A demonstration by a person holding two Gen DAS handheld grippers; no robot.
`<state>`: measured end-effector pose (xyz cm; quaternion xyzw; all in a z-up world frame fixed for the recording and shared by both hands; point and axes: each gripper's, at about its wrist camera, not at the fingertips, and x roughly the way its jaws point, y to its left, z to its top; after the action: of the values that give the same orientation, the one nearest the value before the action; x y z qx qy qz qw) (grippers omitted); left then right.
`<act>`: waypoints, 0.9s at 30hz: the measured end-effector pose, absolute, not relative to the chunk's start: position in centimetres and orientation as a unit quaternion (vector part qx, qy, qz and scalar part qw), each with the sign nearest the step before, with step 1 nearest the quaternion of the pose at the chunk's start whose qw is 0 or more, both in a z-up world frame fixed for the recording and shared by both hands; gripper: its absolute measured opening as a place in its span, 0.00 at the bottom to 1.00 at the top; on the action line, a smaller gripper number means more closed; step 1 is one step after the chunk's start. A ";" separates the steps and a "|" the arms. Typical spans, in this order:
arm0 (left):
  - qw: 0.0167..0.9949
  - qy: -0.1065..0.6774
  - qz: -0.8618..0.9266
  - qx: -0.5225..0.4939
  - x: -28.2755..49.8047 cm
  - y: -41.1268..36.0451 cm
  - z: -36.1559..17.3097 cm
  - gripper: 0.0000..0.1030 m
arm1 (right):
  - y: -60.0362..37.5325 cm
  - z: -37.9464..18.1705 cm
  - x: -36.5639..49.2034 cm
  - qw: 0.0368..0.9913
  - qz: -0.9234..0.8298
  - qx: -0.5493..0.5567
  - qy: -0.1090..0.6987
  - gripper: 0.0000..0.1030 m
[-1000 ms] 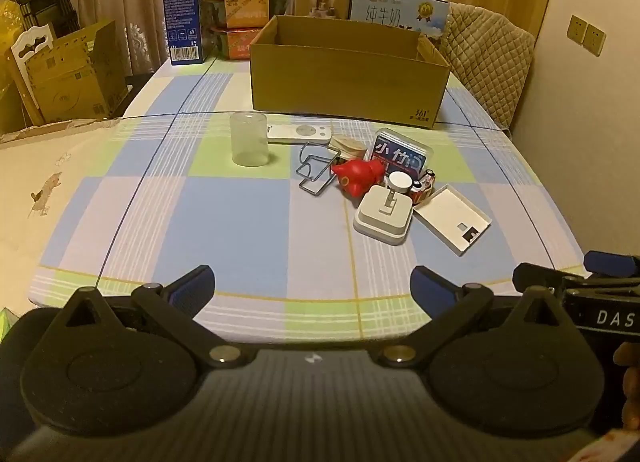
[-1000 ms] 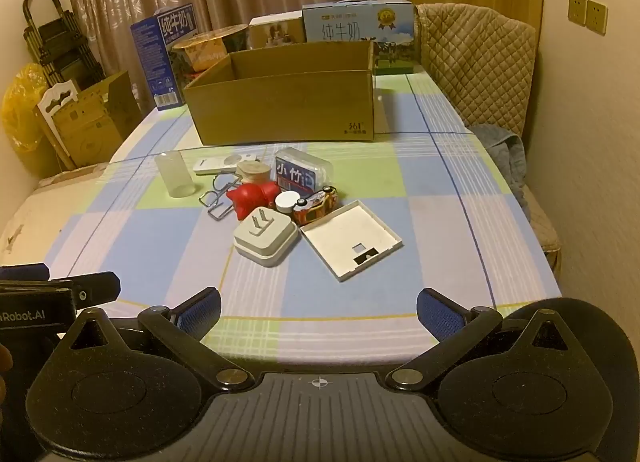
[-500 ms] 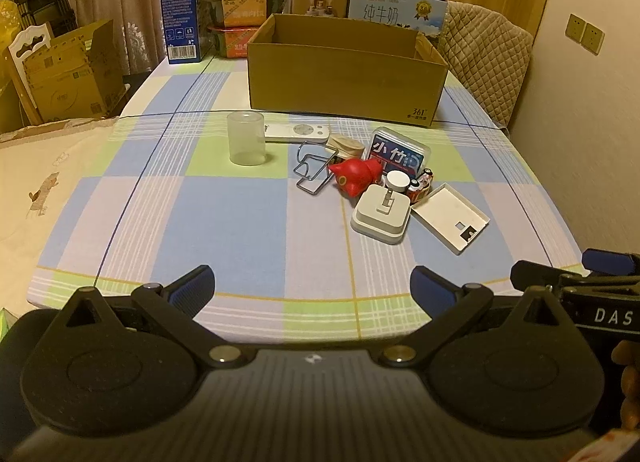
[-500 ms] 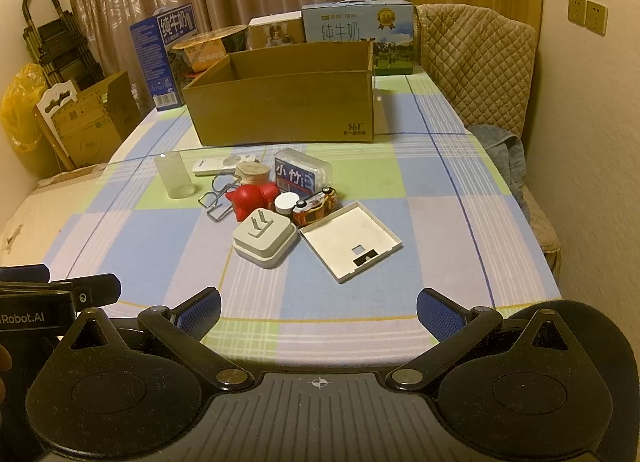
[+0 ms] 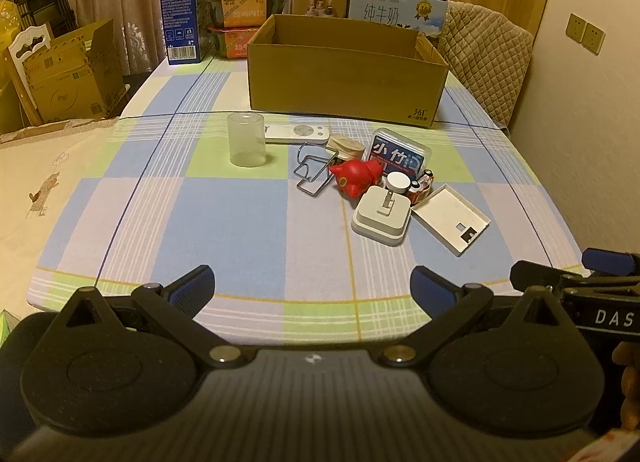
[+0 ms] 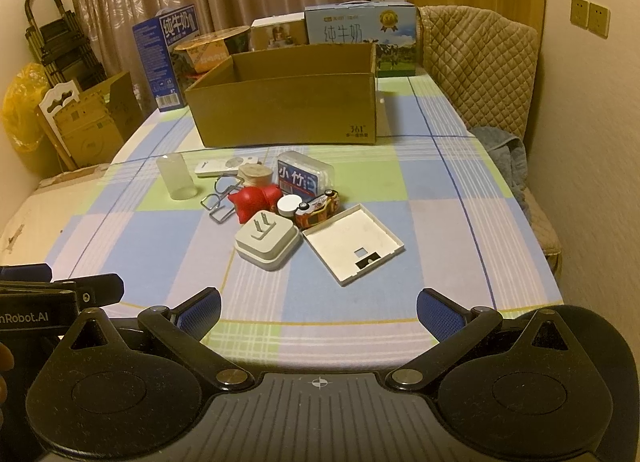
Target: Organize rigid objects
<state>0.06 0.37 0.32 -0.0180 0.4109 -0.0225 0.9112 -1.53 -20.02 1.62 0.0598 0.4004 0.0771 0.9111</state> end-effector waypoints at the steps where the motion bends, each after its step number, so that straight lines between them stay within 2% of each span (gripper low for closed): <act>1: 0.911 0.411 -0.022 -0.017 0.0 0.3 0.3 0.99 | -20.0 1.6 -1.5 0.911 0.077 0.060 0.401 0.98; 27: 0.909 0.415 -0.024 -0.018 0.1 0.4 -0.2 0.99 | -20.2 1.3 -1.6 0.909 0.076 0.063 0.404 0.98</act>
<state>0.08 0.38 -0.19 -0.0183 0.4147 -0.0236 0.9095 -1.56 -20.18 1.31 0.0626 0.4042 0.0759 0.9094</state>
